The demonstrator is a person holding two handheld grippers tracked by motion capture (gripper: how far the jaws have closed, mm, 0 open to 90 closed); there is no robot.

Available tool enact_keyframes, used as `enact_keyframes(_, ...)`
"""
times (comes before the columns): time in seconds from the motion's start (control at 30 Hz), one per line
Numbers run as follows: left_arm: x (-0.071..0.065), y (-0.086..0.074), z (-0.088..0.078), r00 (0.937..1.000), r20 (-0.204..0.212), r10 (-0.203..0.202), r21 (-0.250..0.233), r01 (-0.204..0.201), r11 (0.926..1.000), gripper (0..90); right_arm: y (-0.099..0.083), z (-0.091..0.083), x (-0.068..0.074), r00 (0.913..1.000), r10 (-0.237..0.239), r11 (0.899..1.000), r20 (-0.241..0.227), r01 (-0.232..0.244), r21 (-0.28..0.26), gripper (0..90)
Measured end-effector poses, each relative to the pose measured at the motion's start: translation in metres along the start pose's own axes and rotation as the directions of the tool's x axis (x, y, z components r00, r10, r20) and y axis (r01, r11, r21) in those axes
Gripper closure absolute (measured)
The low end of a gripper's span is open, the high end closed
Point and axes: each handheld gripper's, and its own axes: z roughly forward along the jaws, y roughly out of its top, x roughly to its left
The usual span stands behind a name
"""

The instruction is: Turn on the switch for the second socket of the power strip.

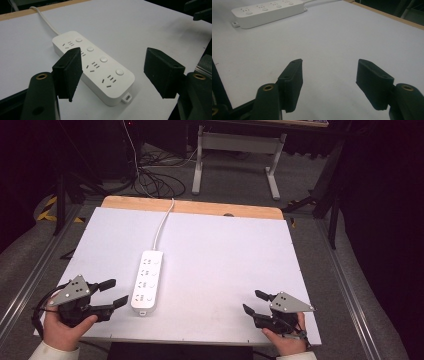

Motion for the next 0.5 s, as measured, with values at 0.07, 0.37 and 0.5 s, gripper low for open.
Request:
enact_keyframes(0.07,0.0,0.004,0.003,1.0,0.006,0.002,0.004,-0.002,1.0,32.0,0.0,0.0,0.0,1.0,0.001,1.0,-0.002,-0.001,0.001,38.6)
enact_keyframes(0.37,0.001,0.021,0.018,0.9992,0.025,0.031,0.008,-0.031,0.9995,33.4,-0.001,0.001,-0.001,1.0,0.001,1.0,-0.006,-0.001,0.003,39.2)
enact_keyframes(0.5,0.001,0.026,0.024,0.9989,0.027,0.037,0.01,-0.037,0.9993,33.4,-0.001,0.001,-0.001,0.9999,-0.002,1.0,-0.011,0.002,0.007,39.4)
